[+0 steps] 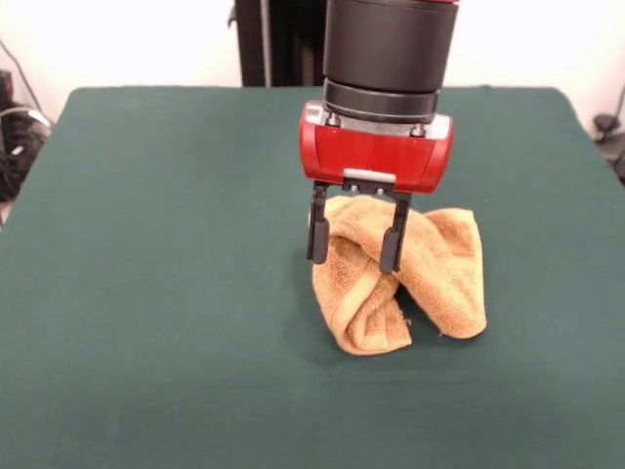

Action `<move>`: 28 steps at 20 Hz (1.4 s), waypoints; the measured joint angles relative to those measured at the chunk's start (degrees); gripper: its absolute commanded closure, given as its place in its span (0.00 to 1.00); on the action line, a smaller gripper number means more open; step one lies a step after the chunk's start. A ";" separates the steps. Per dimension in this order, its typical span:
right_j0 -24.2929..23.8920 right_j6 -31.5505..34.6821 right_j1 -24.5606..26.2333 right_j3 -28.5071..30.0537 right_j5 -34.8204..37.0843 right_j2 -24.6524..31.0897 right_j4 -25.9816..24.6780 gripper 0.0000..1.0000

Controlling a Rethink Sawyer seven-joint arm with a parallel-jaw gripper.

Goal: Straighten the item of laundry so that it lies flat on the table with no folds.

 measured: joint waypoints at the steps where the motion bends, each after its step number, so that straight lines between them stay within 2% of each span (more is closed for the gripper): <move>1: -0.12 0.00 0.02 -0.13 0.48 0.05 -0.04 0.00; 6: -2.52 0.00 -0.30 -1.60 7.16 0.26 -0.12 0.00; 11: -4.00 0.00 -0.19 -3.69 10.69 0.25 -0.17 0.00; 19: -4.05 0.00 2.38 -7.37 10.24 0.27 -0.25 0.00; 28: -2.44 0.00 7.53 -9.15 5.64 0.27 -0.26 0.00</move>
